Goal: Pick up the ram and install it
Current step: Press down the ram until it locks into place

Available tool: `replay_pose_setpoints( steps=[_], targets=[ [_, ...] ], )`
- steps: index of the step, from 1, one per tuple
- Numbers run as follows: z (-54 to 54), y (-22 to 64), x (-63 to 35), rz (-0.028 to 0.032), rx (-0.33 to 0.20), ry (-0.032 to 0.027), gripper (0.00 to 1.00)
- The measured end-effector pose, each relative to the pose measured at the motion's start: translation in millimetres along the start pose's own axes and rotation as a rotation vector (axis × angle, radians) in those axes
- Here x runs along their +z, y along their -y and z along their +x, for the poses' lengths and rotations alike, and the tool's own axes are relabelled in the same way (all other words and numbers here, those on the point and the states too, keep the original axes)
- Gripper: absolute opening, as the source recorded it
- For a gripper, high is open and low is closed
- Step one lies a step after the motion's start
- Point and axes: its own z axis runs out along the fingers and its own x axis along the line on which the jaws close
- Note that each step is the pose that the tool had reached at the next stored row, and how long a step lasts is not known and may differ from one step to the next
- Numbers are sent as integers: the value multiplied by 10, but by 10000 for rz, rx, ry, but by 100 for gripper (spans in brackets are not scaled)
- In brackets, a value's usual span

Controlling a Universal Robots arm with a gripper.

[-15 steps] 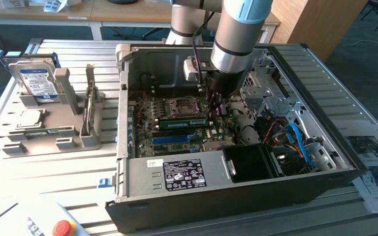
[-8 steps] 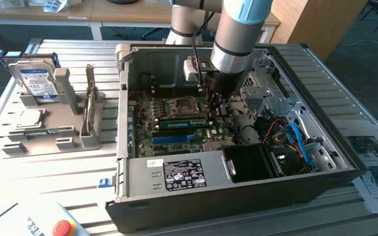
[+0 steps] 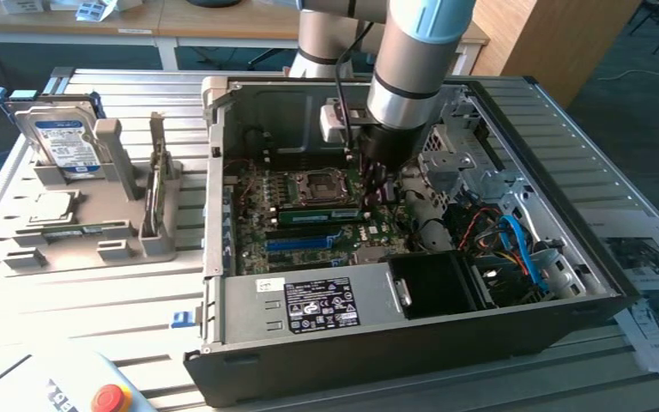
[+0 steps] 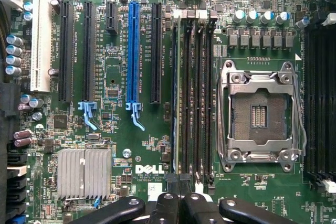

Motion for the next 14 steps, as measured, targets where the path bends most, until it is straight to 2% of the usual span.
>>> replay_pose_setpoints(
  steps=[2, 4, 5, 14],
  targets=[
    [0, 0, 5, 1, 0, 5, 10],
    [-1, -2, -96, -1, 1, 4, 10],
    [-1, -2, -105, -1, 1, 3, 10],
    [-1, -2, -115, -1, 0, 4, 10]
  ],
)
